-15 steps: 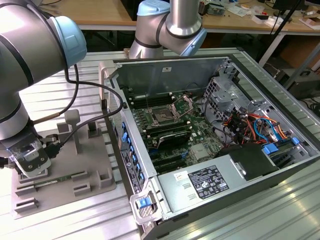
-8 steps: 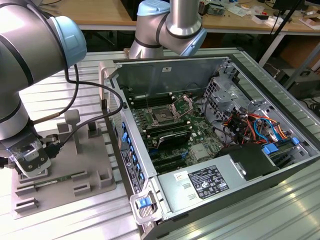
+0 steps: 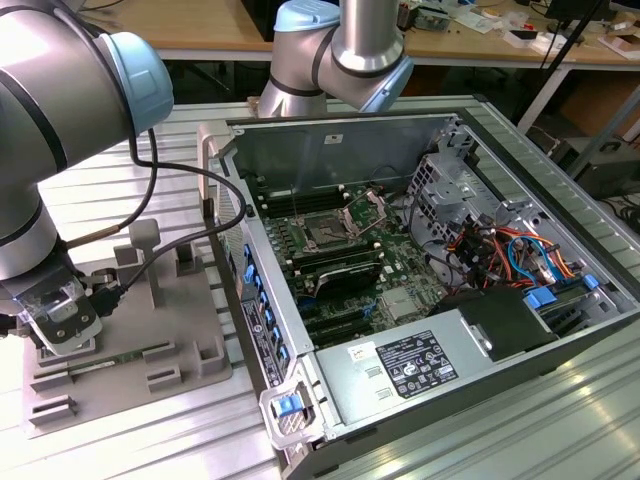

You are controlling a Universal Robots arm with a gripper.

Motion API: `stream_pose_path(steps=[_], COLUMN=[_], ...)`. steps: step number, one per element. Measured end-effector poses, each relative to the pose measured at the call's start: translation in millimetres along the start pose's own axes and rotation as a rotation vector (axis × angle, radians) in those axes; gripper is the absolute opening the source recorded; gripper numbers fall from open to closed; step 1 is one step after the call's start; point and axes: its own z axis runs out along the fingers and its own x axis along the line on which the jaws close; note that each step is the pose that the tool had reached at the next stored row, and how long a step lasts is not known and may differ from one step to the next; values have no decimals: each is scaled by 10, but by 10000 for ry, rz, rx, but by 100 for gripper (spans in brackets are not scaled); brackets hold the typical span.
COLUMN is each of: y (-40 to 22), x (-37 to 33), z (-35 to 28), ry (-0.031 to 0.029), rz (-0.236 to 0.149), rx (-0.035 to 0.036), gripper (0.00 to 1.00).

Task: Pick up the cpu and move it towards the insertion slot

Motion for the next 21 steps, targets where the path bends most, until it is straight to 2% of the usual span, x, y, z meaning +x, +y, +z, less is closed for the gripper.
stream_pose_path(steps=[6,12,21], y=[1,4,5], x=[-1,-1,-1], z=[-5,-62,-100], ry=[-6,-2,-1], rz=[0,0,0], rx=[-4,-1,-1], gripper=[54,54,54])
